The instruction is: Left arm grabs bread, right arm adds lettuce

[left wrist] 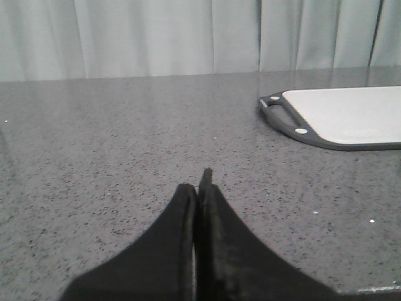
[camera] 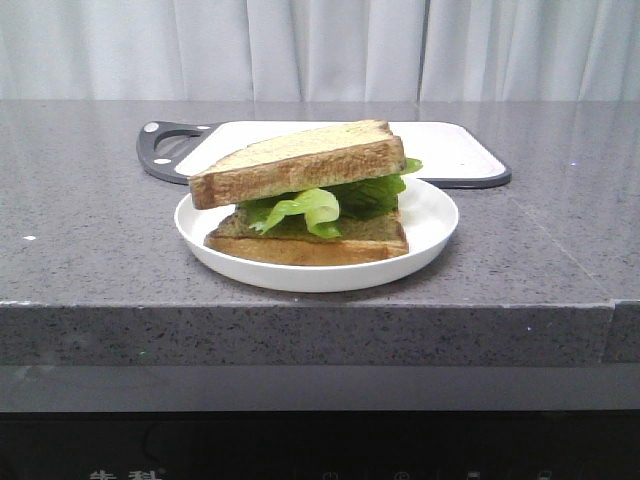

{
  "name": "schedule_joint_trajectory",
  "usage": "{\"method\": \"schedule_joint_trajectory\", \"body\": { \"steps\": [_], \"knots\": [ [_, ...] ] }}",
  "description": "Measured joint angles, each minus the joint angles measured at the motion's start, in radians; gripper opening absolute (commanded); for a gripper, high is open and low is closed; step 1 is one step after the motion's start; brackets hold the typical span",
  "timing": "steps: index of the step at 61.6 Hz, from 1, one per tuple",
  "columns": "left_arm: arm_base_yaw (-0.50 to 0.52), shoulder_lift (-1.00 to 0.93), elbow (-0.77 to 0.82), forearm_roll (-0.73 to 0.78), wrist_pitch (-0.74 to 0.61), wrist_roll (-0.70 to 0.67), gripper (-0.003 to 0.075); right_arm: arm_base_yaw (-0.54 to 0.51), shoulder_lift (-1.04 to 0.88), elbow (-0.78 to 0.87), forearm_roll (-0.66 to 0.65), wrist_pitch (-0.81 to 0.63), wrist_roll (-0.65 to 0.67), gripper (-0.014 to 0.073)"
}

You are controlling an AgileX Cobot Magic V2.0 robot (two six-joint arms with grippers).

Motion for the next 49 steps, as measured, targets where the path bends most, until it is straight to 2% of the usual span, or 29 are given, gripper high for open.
{"method": "schedule_joint_trajectory", "body": {
  "steps": [8, 49],
  "knots": [
    [0.034, -0.04, 0.042, 0.0, 0.004, 0.0, -0.0019, 0.0, 0.0, 0.0, 0.0, 0.0, 0.0, -0.0058],
    [0.038, -0.04, 0.051, -0.003, 0.019, 0.0, -0.0019, 0.0, 0.0, 0.002, 0.0, 0.0, 0.0, -0.0058]
  ]
}}
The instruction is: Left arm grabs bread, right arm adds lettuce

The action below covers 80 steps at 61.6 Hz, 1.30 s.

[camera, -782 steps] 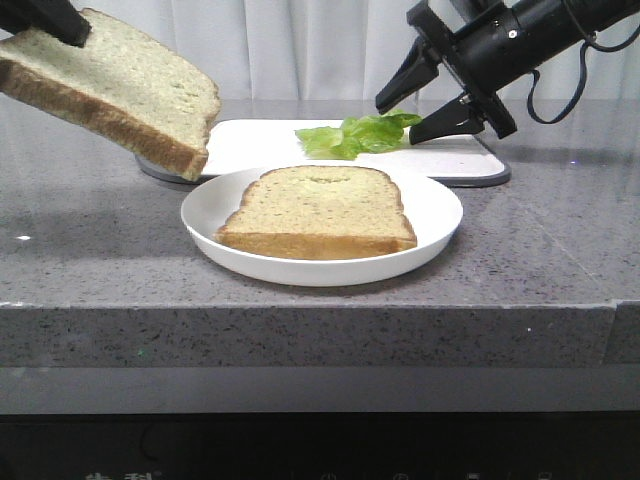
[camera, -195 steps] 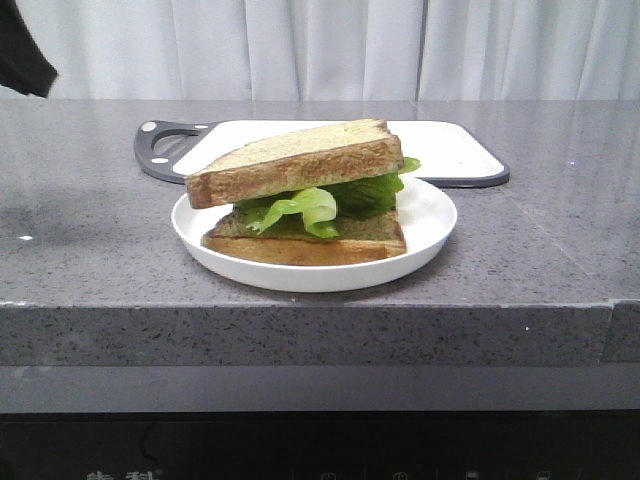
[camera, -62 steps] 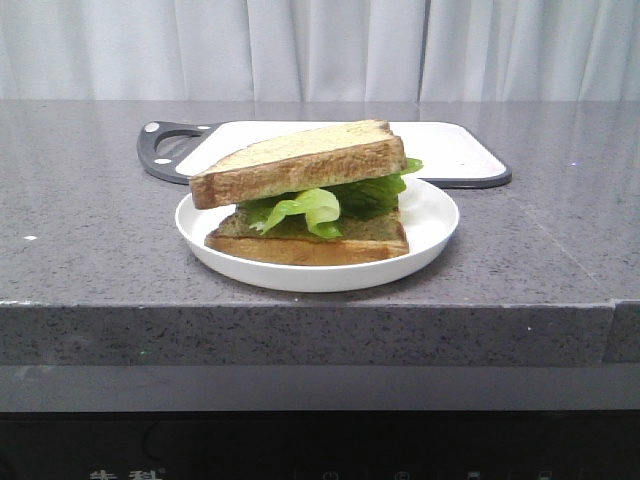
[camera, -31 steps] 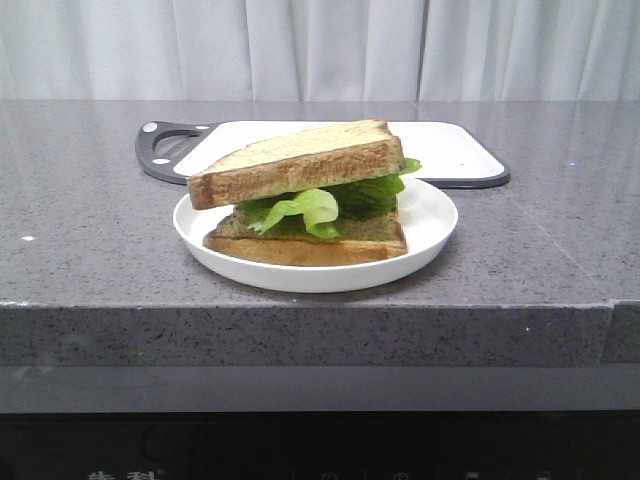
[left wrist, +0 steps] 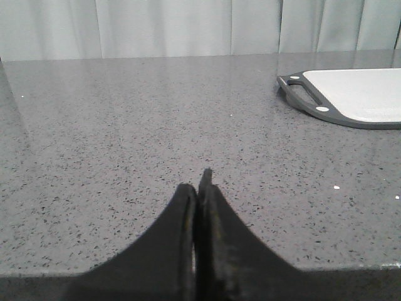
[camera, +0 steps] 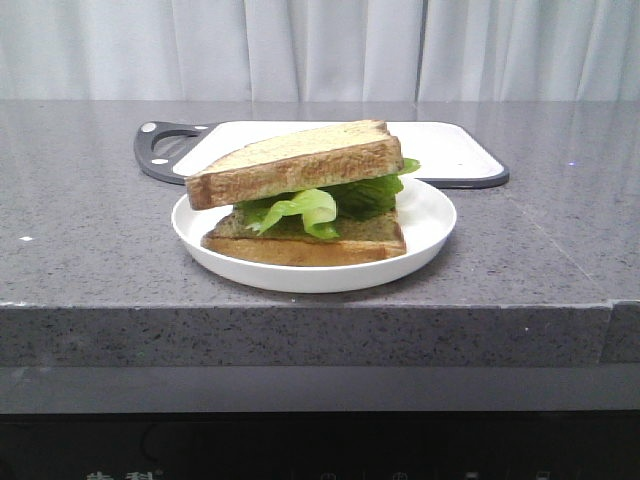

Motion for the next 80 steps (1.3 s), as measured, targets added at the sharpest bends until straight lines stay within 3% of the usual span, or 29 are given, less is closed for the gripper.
{"method": "schedule_joint_trajectory", "body": {
  "steps": [36, 58, 67, 80],
  "knots": [
    [0.0, 0.0, 0.0, 0.0, 0.002, 0.0, -0.0019, 0.0, 0.0, 0.011, 0.0, -0.014, 0.0, -0.0058],
    [0.0, 0.0, 0.0, 0.0, 0.002, 0.0, -0.0019, -0.054, -0.129, 0.295, -0.076, -0.232, 0.103, -0.0058],
    [0.0, 0.0, 0.0, 0.0, 0.002, 0.0, -0.0019, -0.086, -0.23, 0.389, -0.079, -0.232, 0.129, -0.0058],
    [0.0, 0.0, 0.0, 0.0, 0.002, 0.0, -0.0019, -0.13, -0.311, 0.394, -0.079, -0.173, 0.142, -0.0058]
  ]
}}
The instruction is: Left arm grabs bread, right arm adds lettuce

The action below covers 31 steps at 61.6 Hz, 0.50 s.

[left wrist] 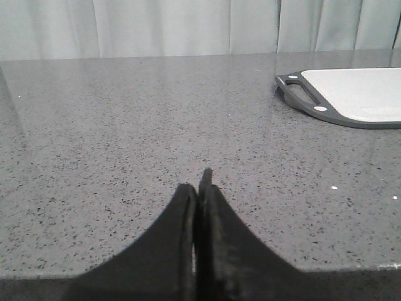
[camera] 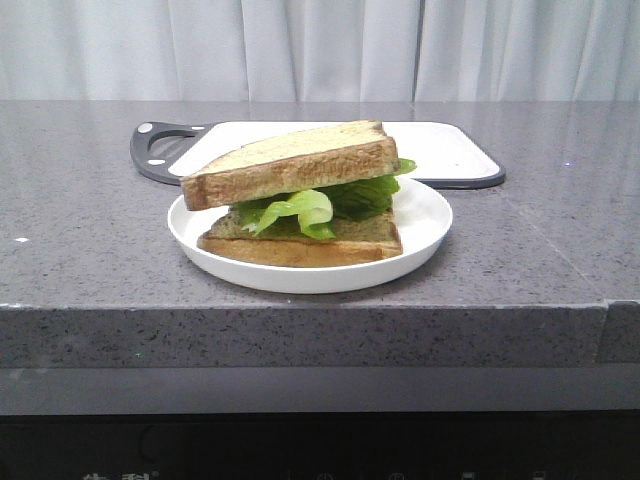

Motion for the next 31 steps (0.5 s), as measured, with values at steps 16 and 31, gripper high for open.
{"method": "schedule_joint_trajectory", "body": {
  "steps": [16, 31],
  "knots": [
    [0.0, 0.0, 0.0, 0.0, 0.0, 0.0, -0.0019, 0.0, -0.004, 0.0, -0.002, 0.026, 0.0, -0.0058],
    [0.0, 0.0, 0.0, 0.0, 0.0, 0.0, -0.0019, 0.0, -0.004, 0.0, -0.002, 0.031, 0.0, -0.0058]
  ]
}}
